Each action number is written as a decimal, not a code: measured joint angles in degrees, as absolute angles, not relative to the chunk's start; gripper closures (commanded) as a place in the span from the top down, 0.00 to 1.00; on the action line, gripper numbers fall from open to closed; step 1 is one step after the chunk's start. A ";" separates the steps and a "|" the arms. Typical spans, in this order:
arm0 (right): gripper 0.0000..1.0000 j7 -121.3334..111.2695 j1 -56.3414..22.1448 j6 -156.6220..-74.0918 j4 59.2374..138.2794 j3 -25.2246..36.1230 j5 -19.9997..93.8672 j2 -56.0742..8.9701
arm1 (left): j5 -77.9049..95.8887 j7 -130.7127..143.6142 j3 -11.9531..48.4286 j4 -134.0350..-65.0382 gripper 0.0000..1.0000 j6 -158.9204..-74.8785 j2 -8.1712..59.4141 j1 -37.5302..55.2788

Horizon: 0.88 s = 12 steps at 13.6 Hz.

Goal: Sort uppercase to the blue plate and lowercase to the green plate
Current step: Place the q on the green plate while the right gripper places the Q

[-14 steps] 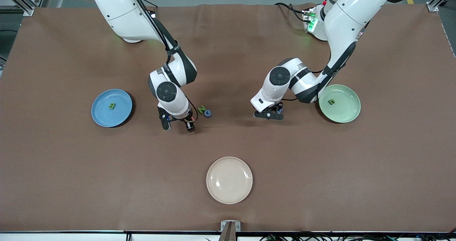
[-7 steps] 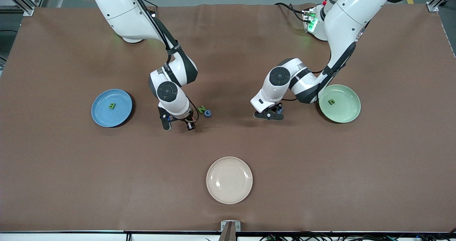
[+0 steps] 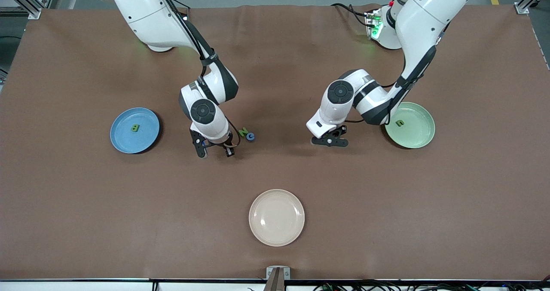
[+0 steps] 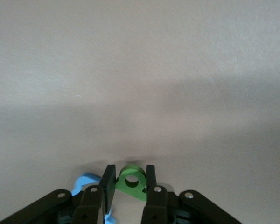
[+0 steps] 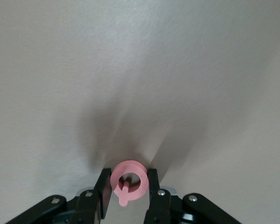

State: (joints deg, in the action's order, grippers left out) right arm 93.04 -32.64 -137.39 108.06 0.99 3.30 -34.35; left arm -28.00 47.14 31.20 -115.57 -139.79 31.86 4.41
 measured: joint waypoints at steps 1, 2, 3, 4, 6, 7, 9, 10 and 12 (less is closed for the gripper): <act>0.00 89.84 -32.48 -132.50 107.92 1.65 3.01 -33.82 | -28.01 46.43 31.22 -116.17 0.15 -139.20 30.35 3.76; 0.00 86.34 -31.73 -128.12 107.94 2.53 2.89 -33.11 | -28.01 45.72 31.33 -117.20 0.15 -138.93 28.74 2.80; 0.00 82.76 -30.35 -124.76 107.97 3.15 2.84 -32.26 | -28.01 44.66 31.48 -118.67 0.15 -138.76 27.08 1.50; 0.00 79.56 -28.74 -122.43 108.21 3.48 2.76 -31.30 | -28.02 43.25 31.93 -120.57 0.15 -138.66 25.39 -0.39; 0.00 73.37 -25.39 -119.74 110.02 3.70 1.75 -28.78 | -28.02 39.97 34.77 -124.80 0.16 -138.58 22.37 -6.51; 0.00 70.21 -23.64 -118.95 111.55 3.75 0.73 -27.32 | -28.06 38.09 37.15 -126.88 0.15 -138.55 21.13 -10.76; 0.00 64.98 -20.30 -118.36 115.20 3.79 -1.98 -24.35 | -28.13 33.14 42.92 -130.87 0.16 -138.54 18.96 -20.97; 0.00 63.25 -19.04 -118.35 116.99 3.79 -3.64 -23.05 | -28.16 30.50 45.75 -132.77 0.16 -138.55 17.97 -26.05; 0.00 60.61 -17.28 -118.37 119.71 3.80 -6.10 -20.97 | -28.21 25.58 50.09 -136.32 0.16 -138.73 16.14 -34.62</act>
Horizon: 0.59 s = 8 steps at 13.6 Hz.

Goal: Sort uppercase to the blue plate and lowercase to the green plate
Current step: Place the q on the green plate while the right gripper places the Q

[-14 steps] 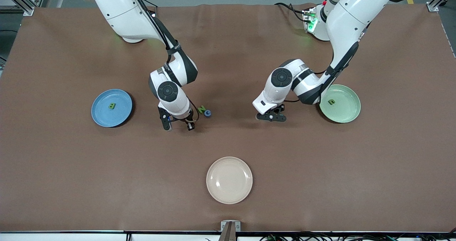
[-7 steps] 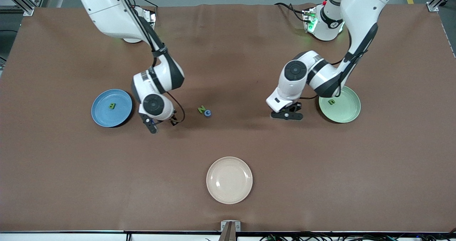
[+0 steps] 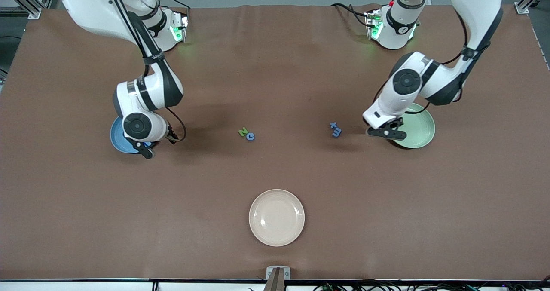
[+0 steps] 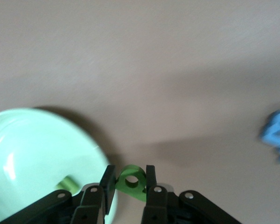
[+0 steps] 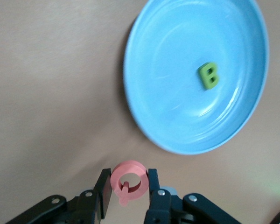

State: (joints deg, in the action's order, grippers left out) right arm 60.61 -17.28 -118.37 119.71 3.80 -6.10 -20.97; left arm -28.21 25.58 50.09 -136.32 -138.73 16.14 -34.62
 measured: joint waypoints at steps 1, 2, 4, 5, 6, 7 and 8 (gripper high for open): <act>0.00 58.99 -16.48 -118.39 120.61 3.80 -6.73 -20.17 | -28.23 22.82 51.40 -137.97 0.16 -139.26 15.32 -38.19; 0.00 57.31 -15.61 -118.38 121.31 3.80 -7.04 -19.54 | -28.24 19.86 52.16 -139.46 0.16 -140.04 14.66 -41.29; 0.00 53.81 -13.41 -118.46 122.08 3.82 -7.55 -18.85 | -28.94 15.01 52.57 -142.23 0.16 -142.88 13.97 -46.12; 0.01 52.37 -12.32 -118.61 122.59 3.83 -8.34 -18.61 | -30.69 13.93 52.63 -143.49 0.16 -144.39 13.93 -48.22; 0.06 51.68 -11.44 -118.78 123.01 3.82 -9.37 -18.46 | -32.66 13.38 52.63 -144.53 0.16 -145.39 13.93 -50.07; 0.28 51.30 -10.76 -118.88 123.26 3.83 -10.29 -18.38 | -34.42 13.19 52.65 -145.37 0.16 -145.97 13.93 -51.48; 0.66 51.16 -10.28 -119.06 123.46 3.82 -10.65 -18.32 | -35.67 13.16 52.69 -146.00 0.16 -146.25 13.92 -52.51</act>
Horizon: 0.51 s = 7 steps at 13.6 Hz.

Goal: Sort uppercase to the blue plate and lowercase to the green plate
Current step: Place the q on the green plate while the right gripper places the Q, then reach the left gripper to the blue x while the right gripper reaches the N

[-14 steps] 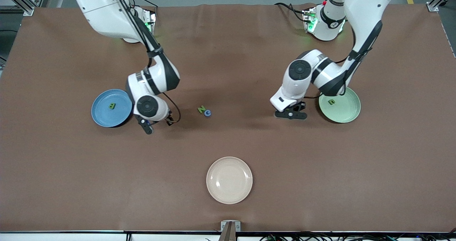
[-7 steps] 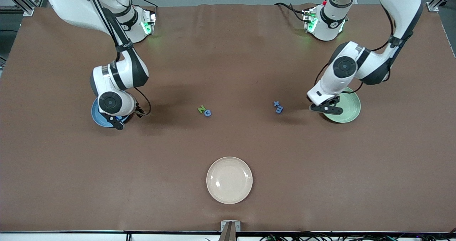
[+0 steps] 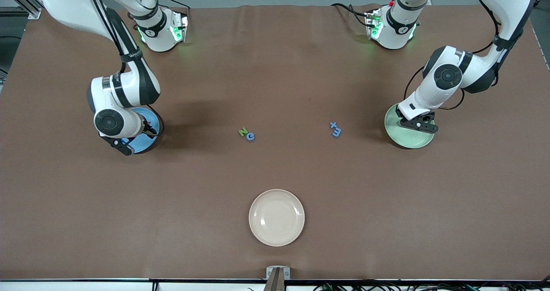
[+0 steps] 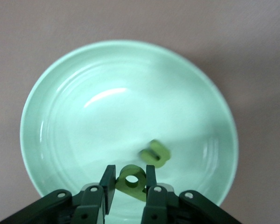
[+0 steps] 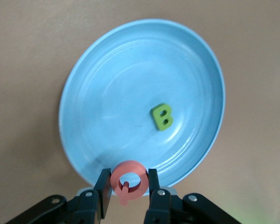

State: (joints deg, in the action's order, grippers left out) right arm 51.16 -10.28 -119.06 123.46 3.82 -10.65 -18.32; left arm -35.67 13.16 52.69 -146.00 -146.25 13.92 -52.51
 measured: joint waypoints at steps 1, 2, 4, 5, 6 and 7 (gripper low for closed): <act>0.89 51.13 -9.94 -119.49 123.63 3.82 -10.81 -18.28 | -36.68 13.04 52.71 -146.50 0.17 -146.53 13.93 -53.42; 1.00 51.10 -9.66 -120.32 123.87 3.82 -10.91 -18.24 | -37.24 12.67 52.74 -146.92 0.20 -147.16 13.93 -54.16; 1.00 51.09 -9.45 -124.07 125.30 3.81 -11.00 -17.97 | -37.31 12.03 52.74 -147.51 0.53 -148.06 13.92 -54.74; 1.00 51.15 -9.42 -125.43 126.02 3.80 -11.01 -17.78 | -37.32 11.86 52.79 -147.61 0.81 -148.22 13.93 -54.73; 1.00 51.58 -9.42 -126.13 126.44 3.67 -10.84 -17.55 | -37.32 11.43 52.88 -147.62 0.98 -148.27 13.92 -54.73; 1.00 53.15 -9.48 -126.54 126.65 3.33 -10.30 -17.17 | -37.33 11.18 52.94 -147.62 0.99 -148.31 13.92 -54.74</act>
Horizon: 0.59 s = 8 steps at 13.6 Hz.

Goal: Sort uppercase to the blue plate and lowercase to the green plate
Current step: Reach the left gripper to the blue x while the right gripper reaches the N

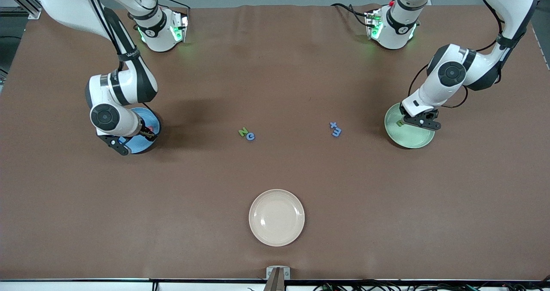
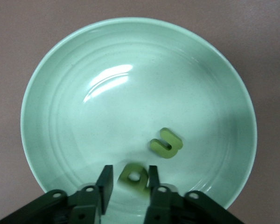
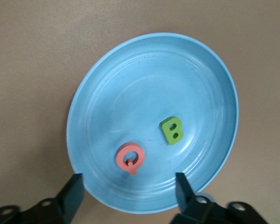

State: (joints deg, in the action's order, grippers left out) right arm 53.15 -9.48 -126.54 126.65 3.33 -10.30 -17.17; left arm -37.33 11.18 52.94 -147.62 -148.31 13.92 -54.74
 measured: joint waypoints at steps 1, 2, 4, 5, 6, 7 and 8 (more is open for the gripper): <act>1.00 55.61 -9.94 -126.87 126.67 2.83 -9.39 -16.72 | -37.34 11.13 52.99 -147.61 0.99 -148.37 13.92 -54.74; 1.00 58.99 -11.37 -127.55 126.65 2.43 -7.93 -16.30 | -37.38 11.13 53.17 -147.59 0.99 -148.45 13.92 -54.77; 1.00 67.28 -16.37 -129.34 126.38 1.95 -4.04 -15.59 | -37.39 11.31 54.70 -147.46 0.99 -148.49 13.91 -54.86; 1.00 70.73 -19.10 -129.95 125.77 1.80 -1.34 -15.39 | -37.39 12.09 55.87 -147.32 0.99 -148.49 13.91 -54.89; 1.00 73.69 -21.74 -130.48 124.77 1.72 1.37 -15.35 | -37.39 13.80 57.27 -147.16 0.99 -148.48 13.90 -54.94; 1.00 76.58 -24.08 -131.62 123.83 1.67 3.23 -15.34 | -37.39 16.42 59.05 -146.96 0.99 -148.49 13.89 -54.97; 1.00 79.89 -25.99 -133.58 123.39 1.65 4.07 -15.34 | -37.39 19.68 61.00 -146.66 0.99 -148.48 13.89 -54.97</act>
State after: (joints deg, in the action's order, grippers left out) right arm 79.89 -25.99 -133.58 123.39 1.65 4.07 -15.34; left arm -37.39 19.68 61.00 -146.66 -148.48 13.89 -54.97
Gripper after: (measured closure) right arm 0.000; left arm 0.004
